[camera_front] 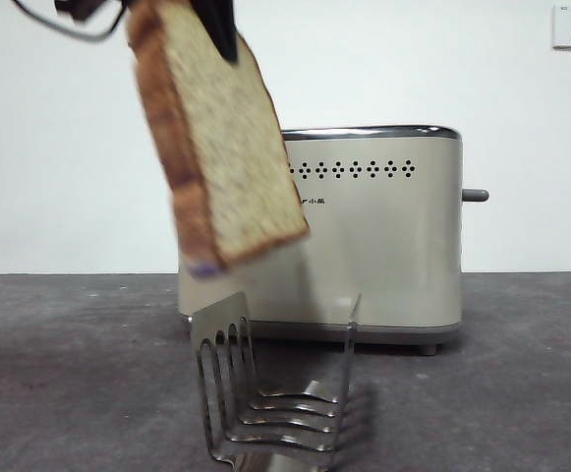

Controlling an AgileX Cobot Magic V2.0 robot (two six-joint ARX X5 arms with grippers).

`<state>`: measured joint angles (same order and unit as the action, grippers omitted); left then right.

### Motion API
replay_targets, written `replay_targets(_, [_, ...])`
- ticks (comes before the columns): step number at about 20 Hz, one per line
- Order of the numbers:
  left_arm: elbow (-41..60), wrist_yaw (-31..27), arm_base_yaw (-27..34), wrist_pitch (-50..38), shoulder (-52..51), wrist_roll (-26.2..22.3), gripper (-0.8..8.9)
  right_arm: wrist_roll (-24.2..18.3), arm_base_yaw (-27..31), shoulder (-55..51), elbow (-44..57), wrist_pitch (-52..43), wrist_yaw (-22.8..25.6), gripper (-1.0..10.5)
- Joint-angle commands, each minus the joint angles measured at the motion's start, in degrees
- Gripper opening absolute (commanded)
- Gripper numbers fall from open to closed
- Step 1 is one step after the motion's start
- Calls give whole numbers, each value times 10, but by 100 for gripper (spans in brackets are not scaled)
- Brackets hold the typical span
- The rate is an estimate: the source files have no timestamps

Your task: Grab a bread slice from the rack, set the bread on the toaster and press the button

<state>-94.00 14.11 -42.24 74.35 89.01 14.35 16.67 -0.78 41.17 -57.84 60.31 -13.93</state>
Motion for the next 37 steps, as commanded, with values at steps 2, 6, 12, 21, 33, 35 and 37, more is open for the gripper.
replay_targets(2, [-72,-1,-6,12,-8,-107,58,-9,0,0,-2,-3,1,1])
replay_targets(6, [-174,-3,-6,12,-8,-259,58,-9,0,0,-2,-2,1,1])
replay_targets(12, [-258,-28,-5,-11,-8,-508,58,-20,0,0,-2,-2,1,1])
replay_targets(21, [-258,-107,-3,-121,-5,-701,-15,-20,0,0,-2,-2,0,1])
replay_targets(33, [-258,-75,13,-67,67,-790,-10,-21,0,0,-2,-2,2,1])
replay_targets(35, [-258,-75,20,-68,86,-793,-10,-26,0,0,-2,-2,6,1])
replay_targets(37, [-258,-76,24,-67,104,-800,-10,-34,0,0,-2,-2,7,1])
